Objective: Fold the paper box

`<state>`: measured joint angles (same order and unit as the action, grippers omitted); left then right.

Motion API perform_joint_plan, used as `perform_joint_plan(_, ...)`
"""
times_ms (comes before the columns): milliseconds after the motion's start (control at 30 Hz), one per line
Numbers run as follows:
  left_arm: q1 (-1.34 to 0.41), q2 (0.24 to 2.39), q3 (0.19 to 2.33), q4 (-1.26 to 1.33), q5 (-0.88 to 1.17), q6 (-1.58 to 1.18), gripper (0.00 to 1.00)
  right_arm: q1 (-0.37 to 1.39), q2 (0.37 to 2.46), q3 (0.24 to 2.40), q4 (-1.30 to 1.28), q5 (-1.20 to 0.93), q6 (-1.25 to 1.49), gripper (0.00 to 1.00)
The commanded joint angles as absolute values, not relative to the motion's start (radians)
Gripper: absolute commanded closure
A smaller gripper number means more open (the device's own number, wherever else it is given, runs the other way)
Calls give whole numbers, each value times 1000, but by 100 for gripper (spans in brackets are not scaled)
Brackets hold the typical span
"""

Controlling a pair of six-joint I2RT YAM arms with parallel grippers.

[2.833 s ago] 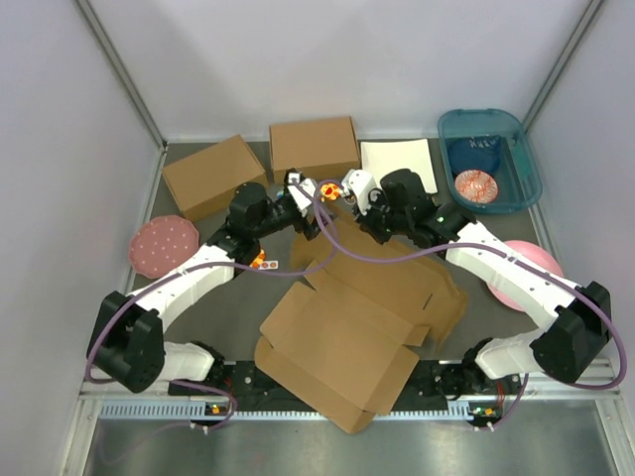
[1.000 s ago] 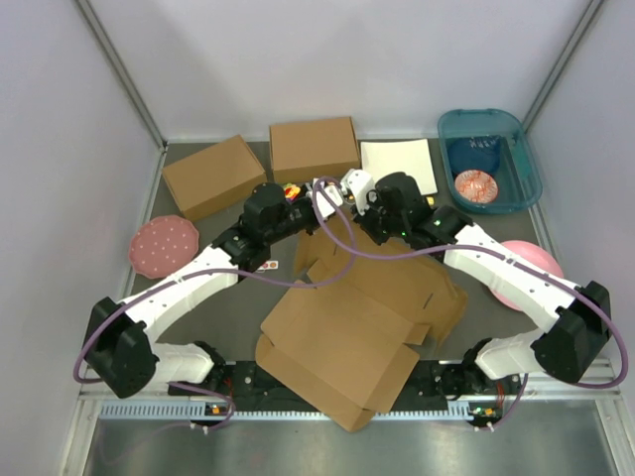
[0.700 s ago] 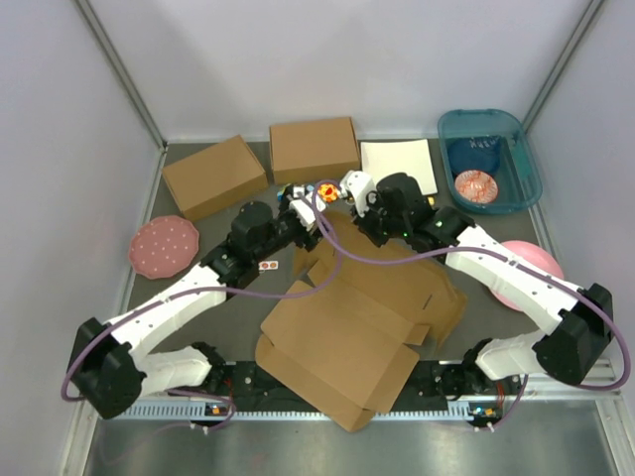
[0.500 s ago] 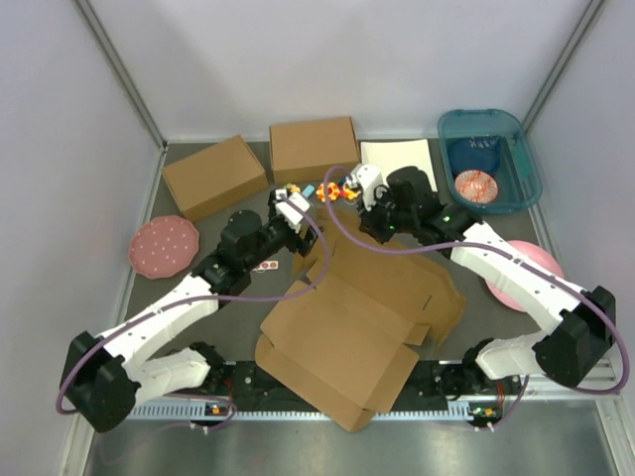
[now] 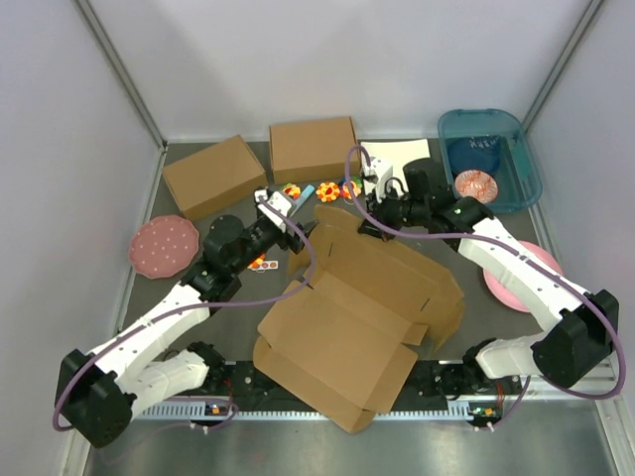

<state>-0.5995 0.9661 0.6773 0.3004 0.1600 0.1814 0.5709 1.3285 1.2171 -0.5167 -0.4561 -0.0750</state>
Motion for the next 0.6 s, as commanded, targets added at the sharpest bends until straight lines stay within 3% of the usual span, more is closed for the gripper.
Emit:
perform_joint_plan(0,-578,1021,770,344,254,196,18,561,1284,1232,-476,-522,-58,100)
perform_joint_plan(367,-577,1147,828,351,406,124,22,561,1246,1203,-476,-480,-64,100)
perform_joint_plan(567,-578,1115,810,341,455,111,33,561,1253,1206,-471,-457,-64,100)
